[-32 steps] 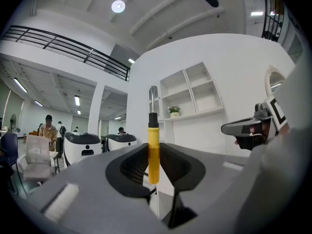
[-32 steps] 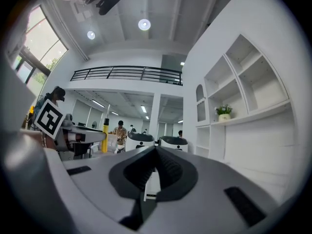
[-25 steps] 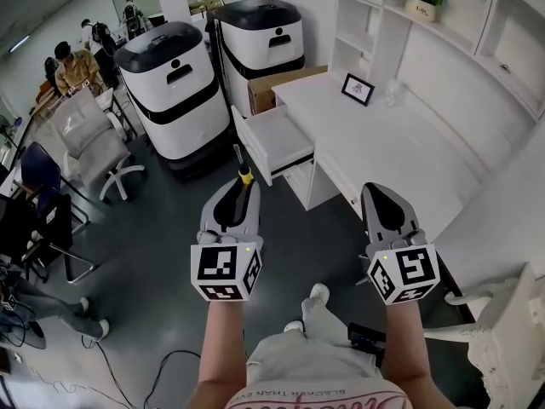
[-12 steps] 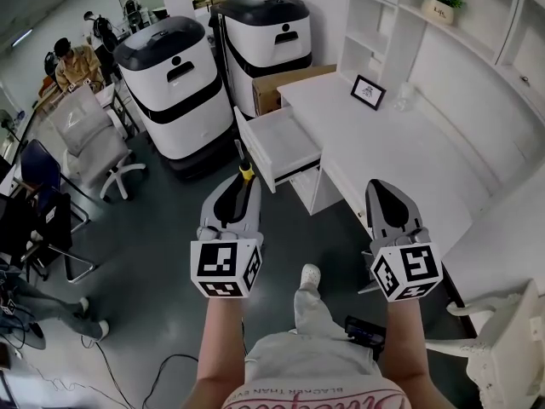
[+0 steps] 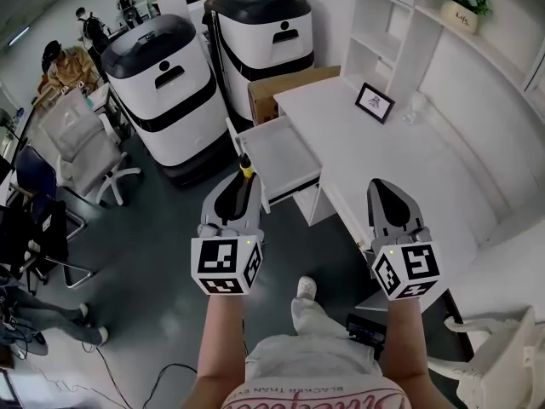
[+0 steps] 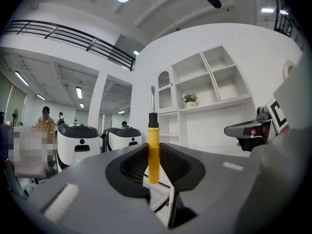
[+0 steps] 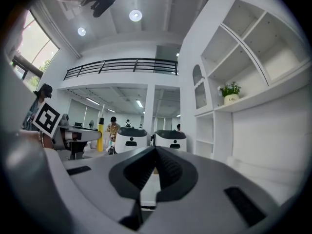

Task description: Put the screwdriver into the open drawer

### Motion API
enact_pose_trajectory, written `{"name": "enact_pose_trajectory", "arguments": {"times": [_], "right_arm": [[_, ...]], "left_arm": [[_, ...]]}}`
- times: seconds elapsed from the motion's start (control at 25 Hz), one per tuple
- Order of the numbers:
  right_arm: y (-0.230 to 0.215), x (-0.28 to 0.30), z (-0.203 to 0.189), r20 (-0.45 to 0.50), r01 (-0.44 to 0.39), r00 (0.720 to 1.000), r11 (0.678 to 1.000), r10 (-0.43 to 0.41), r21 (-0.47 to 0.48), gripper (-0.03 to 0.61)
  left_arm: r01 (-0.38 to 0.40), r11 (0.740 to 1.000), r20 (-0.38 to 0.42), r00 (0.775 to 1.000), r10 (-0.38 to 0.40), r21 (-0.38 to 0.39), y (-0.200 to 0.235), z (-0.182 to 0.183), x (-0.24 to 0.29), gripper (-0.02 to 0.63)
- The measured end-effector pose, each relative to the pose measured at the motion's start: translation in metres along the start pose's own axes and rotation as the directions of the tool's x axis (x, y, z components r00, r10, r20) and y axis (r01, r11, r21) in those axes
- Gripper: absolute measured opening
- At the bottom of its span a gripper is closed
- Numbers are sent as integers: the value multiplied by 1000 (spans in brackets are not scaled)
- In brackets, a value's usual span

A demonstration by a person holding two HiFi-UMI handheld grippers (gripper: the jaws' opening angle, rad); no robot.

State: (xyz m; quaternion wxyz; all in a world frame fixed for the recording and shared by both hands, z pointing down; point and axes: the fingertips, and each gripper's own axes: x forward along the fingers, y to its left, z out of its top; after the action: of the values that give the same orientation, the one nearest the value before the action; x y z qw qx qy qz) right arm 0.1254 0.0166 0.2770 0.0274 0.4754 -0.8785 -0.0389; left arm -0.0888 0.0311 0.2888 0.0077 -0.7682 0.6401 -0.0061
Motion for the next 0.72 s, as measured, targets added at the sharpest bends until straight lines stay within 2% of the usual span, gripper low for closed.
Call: {"name": "enact_pose_trajectory", "arguments": {"times": [0.36, 0.72], "right_arm": [[-66, 80, -4, 7, -12, 1000, 999, 12, 37, 6], [-106, 143, -6, 11, -11, 1000, 998, 10, 58, 6]], "left_arm": [[-18, 1000, -23, 1000, 18, 0, 12, 3, 98, 80], [-48, 999, -58, 997, 47, -10, 37, -3, 165, 81]]}}
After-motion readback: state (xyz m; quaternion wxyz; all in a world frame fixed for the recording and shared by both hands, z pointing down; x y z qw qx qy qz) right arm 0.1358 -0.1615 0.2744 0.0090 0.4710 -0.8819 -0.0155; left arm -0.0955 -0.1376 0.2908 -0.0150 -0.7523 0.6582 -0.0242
